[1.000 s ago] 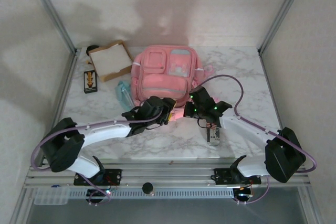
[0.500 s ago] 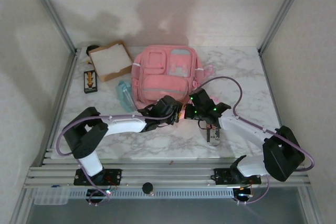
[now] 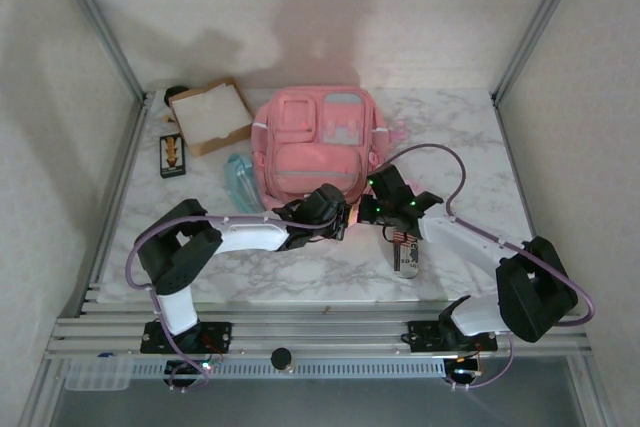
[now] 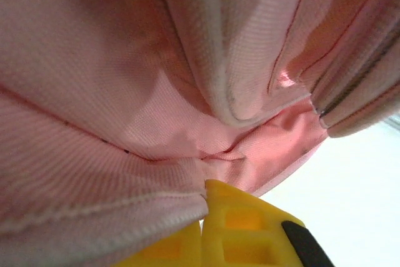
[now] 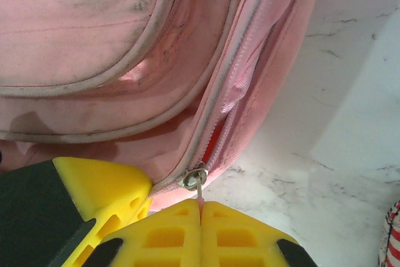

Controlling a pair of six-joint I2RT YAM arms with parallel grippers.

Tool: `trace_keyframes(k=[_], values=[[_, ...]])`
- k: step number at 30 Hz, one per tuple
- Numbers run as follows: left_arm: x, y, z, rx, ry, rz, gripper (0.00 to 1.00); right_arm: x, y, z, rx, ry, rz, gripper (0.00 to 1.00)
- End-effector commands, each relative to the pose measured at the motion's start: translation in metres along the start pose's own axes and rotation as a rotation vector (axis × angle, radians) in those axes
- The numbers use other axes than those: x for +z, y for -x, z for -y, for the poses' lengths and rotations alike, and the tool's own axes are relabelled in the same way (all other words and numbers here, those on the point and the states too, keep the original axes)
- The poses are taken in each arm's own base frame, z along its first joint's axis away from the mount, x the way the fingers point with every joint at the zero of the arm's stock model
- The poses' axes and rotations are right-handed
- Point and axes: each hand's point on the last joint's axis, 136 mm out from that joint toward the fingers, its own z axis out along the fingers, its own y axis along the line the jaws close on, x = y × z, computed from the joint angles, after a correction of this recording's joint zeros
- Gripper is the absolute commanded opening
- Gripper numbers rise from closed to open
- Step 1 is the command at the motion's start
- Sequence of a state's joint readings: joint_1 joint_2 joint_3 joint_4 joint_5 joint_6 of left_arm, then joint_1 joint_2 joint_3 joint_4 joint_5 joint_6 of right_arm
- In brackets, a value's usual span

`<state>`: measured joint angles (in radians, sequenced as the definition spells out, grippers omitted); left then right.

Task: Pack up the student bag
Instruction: Zip the student bag at the top-center of the table.

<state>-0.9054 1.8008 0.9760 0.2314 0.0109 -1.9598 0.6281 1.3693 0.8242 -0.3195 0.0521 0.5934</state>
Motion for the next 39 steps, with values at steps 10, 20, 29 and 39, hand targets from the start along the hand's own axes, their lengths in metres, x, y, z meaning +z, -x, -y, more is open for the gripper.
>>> trace_keyframes(k=[10,20,29,39], values=[[-0.038,0.015,0.001,0.134,0.038,0.106,0.0,0.007,0.092,0.077,0.045,-0.21,0.215,0.0],[-0.055,-0.008,-0.002,0.252,0.052,0.042,0.0,0.008,0.173,0.117,0.119,-0.28,0.343,0.0],[-0.061,-0.02,0.002,0.342,0.052,0.046,0.0,-0.003,0.172,0.119,0.121,-0.256,0.342,0.0],[-0.078,-0.011,0.019,0.418,0.022,0.1,0.0,-0.002,0.152,0.101,0.073,-0.149,0.273,0.0]])
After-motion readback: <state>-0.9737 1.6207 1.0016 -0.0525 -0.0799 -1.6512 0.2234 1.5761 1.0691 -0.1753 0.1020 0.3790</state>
